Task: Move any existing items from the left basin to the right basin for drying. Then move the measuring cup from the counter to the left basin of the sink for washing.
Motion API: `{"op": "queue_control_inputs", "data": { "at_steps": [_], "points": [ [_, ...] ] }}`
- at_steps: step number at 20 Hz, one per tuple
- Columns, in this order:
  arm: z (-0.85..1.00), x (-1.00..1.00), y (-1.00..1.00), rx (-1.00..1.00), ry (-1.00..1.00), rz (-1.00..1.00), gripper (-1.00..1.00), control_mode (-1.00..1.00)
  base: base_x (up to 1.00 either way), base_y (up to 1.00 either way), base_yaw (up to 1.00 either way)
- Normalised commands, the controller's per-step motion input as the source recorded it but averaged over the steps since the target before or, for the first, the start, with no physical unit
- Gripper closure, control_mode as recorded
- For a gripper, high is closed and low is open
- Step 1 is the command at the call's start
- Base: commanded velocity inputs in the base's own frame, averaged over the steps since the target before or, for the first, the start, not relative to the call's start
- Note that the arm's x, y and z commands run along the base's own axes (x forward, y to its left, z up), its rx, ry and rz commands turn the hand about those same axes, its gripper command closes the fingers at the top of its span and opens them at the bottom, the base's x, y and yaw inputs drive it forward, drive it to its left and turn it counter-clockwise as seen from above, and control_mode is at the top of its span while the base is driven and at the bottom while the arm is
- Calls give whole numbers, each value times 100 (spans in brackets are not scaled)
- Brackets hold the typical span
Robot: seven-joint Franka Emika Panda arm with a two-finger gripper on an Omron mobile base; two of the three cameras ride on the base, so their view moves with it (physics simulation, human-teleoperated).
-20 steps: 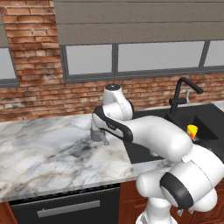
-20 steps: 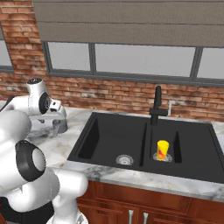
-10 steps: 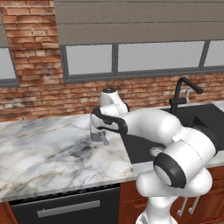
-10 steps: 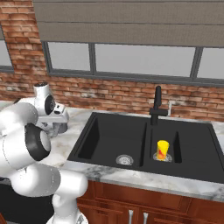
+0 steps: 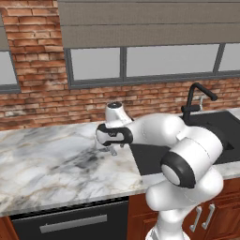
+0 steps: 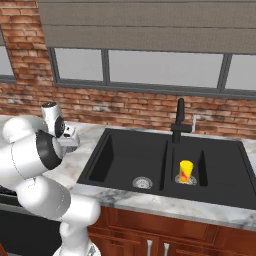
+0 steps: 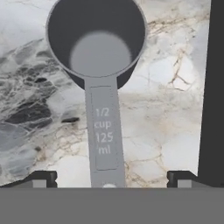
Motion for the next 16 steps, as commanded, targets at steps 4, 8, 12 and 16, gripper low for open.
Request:
{"op": "queue_control_inputs", "data": {
  "at_steps": [4, 8, 12, 16],
  "points": [
    [-36, 4, 4, 0, 0, 0, -100, -100, 0, 0, 0],
    [-34, 15, 5, 0, 0, 0, -100, -100, 0, 0, 0],
    [-15, 18, 3, 0, 0, 0, -100, -100, 0, 0, 0],
    [-3, 8, 0, 1, 0, 0, 100, -100, 0, 0, 0]
  ]
}}
